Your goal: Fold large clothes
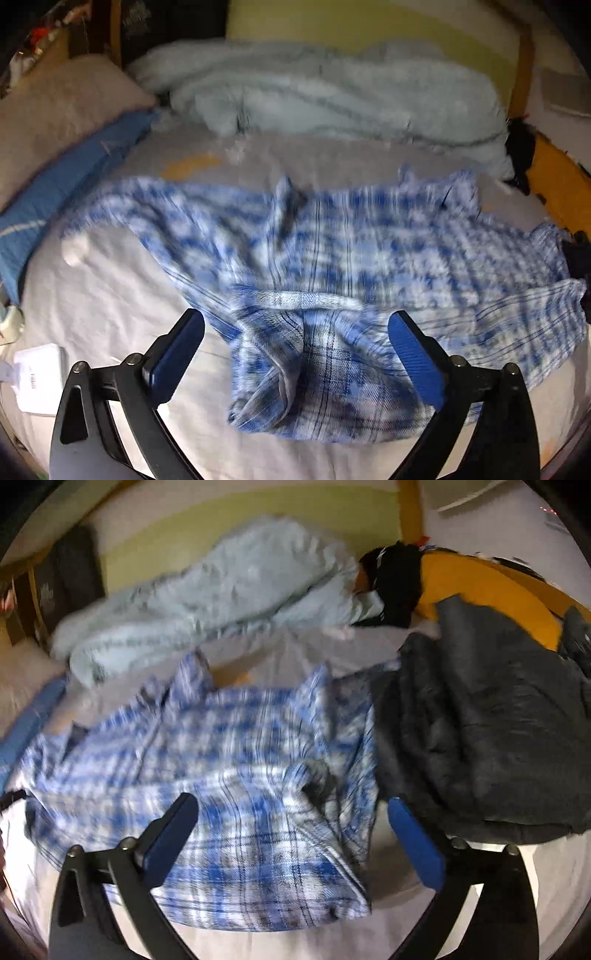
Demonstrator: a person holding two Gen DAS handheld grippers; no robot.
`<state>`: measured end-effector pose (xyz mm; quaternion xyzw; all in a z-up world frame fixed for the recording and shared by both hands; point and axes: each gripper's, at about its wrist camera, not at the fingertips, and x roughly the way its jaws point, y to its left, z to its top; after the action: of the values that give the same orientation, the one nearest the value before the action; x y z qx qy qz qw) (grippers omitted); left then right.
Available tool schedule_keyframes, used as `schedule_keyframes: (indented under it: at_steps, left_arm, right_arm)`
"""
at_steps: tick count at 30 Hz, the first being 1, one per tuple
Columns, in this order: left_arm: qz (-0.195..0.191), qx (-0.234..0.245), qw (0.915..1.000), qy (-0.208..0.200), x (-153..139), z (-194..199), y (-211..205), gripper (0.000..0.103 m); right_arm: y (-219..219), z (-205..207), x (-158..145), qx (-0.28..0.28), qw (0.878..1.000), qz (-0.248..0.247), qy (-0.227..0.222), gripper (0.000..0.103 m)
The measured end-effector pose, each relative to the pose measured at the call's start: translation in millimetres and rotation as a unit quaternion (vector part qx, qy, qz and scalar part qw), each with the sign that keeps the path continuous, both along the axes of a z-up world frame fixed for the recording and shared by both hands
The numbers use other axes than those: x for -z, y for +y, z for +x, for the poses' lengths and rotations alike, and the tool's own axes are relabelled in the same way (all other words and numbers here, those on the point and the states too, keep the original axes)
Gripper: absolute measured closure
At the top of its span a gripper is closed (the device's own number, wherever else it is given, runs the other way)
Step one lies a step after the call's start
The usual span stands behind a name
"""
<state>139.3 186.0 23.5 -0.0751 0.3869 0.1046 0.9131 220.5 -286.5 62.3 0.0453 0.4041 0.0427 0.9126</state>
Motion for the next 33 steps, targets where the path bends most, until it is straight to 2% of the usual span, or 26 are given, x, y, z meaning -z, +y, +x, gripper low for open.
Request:
schedule_keyframes:
  at_steps: [3, 7, 12, 15, 20, 27, 28, 30, 32, 33]
  left_arm:
    - [-0.005, 0.000, 0.9995, -0.031, -19, -20, 0, 0.000]
    - [-0.017, -0.006, 0.9970, -0.075, -39, -36, 4, 0.000]
    - [0.013, -0.013, 0.9964, -0.082, -44, -41, 5, 0.000]
    - [0.021, -0.018, 0.9976, -0.063, -37, -38, 6, 0.000]
    - [0.029, -0.023, 0.9991, 0.021, 2, -24, 10, 0.000]
    - [0.043, -0.016, 0.9918, 0.119, 56, -14, 20, 0.000]
    - [0.041, -0.015, 0.9915, 0.123, 59, -14, 23, 0.002]
    - [0.041, -0.018, 0.9929, 0.110, 58, -17, 29, 0.019]
    - [0.033, -0.010, 0.9938, 0.106, 54, -20, 33, 0.054]
    - [0.031, -0.013, 0.9940, 0.104, 52, -20, 35, 0.060]
  right_arm:
    - [-9, -7, -9, 0.012, 1.000, 0.022, -0.018, 0.000]
    - [-13, -15, -18, 0.025, 0.999, 0.008, -0.041, 0.000]
    - [-12, -24, -25, 0.022, 0.998, -0.003, -0.057, 0.000]
    - [-13, -26, -26, 0.017, 0.998, -0.002, -0.053, 0.000]
    - [-12, -19, -14, -0.005, 1.000, -0.001, -0.004, 0.000]
    - [-9, -6, 16, -0.016, 0.997, -0.016, 0.079, 0.000]
    - [-6, -4, 22, -0.024, 0.995, -0.022, 0.095, 0.000]
    - [-1, -1, 32, -0.036, 0.991, -0.034, 0.122, 0.000]
    - [2, 0, 39, -0.041, 0.989, -0.034, 0.138, 0.000]
    - [2, 0, 41, -0.040, 0.989, -0.036, 0.141, 0.001]
